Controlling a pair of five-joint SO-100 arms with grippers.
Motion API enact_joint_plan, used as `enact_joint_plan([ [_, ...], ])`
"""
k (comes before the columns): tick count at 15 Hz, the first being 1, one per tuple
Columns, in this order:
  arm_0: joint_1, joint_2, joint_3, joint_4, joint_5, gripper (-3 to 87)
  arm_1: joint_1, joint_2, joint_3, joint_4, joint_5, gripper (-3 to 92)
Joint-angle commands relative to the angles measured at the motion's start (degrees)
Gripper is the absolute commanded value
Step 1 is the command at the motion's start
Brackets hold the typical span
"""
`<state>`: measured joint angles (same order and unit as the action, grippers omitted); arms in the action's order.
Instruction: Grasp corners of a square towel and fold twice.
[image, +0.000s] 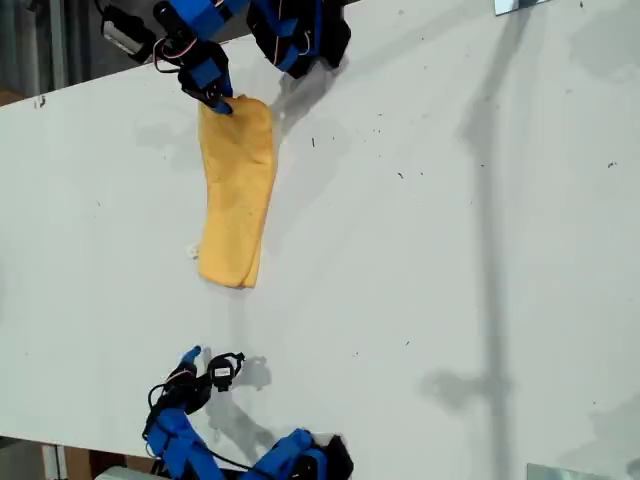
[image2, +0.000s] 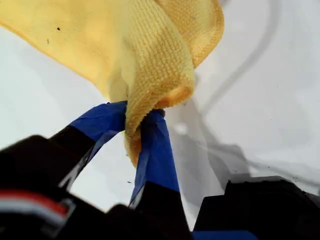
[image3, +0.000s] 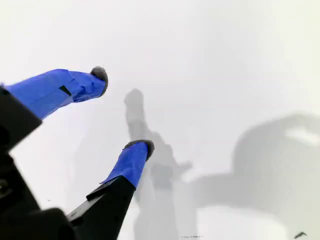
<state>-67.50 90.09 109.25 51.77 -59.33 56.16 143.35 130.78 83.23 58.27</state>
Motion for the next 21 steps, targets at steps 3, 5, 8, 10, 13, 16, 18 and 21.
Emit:
enact_joint_plan([
  [3,9.1,83.3,49.7,-1.3,-7.8,23.4,-0.8,0.5,0.3,-2.6,-0.5,-0.1],
  [5,13.0,109.4,57.5,15.5,-14.7,24.7,-2.0,0.5,-1.3,-2.4,-0.2,-0.1],
  [8,16.3,109.2,59.6,17.7,-13.5,26.0,-8.2,-5.4,-9.7,-2.3,-1.0,-0.1],
  [10,14.3,109.2,64.8,17.8,-13.3,26.1,-13.8,-12.3,-17.8,-3.9,-3.6,-0.1],
  [13,13.7,109.2,68.7,24.3,-21.1,25.6,-17.6,-25.3,-29.4,-9.7,-9.0,-0.1],
  [16,15.2,109.2,68.6,24.3,-22.2,23.6,-21.3,-44.1,-43.2,-18.2,-13.2,-0.1],
  [18,17.5,109.2,68.7,24.3,-21.8,23.0,-23.9,-55.9,-53.3,-23.0,-16.3,-0.1],
  [21,18.6,109.1,68.7,24.3,-22.1,21.6,-27.4,-70.1,-67.8,-26.6,-20.9,-0.1],
])
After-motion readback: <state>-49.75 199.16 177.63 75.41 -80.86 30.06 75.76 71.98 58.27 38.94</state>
